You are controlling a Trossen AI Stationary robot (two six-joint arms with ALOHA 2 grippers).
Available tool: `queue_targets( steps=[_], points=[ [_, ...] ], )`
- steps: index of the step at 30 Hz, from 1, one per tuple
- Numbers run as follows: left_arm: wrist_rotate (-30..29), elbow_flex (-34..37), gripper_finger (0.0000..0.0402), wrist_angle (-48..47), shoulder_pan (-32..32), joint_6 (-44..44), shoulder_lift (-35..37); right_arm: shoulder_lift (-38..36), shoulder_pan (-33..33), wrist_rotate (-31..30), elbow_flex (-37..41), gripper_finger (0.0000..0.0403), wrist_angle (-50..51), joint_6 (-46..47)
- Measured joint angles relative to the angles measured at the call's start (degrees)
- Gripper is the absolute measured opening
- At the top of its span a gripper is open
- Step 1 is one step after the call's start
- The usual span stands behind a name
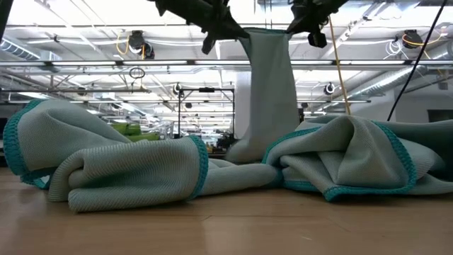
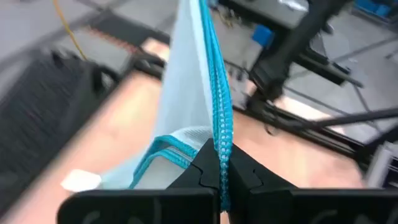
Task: Fold microfiber towels
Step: Fold the top center blue microfiber cloth
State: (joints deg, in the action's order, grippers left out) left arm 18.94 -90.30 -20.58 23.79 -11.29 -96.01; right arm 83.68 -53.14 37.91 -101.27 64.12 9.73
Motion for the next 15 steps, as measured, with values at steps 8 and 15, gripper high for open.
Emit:
queue_targets(
  steps=[8, 15],
  points=[
    [-4.8, 0.32, 0.0002, -10.62, -7.69, -2.56, 0.0, 0.04, 4.57, 1.4, 1.31, 0.0, 7.09, -4.1],
    [-5.43, 3.45, 0.0002, -11.75, -12.49, -6.65, -0.04, -0.04, 10.51, 1.4, 9.68, 0.0, 11.45, -4.75]
  ],
)
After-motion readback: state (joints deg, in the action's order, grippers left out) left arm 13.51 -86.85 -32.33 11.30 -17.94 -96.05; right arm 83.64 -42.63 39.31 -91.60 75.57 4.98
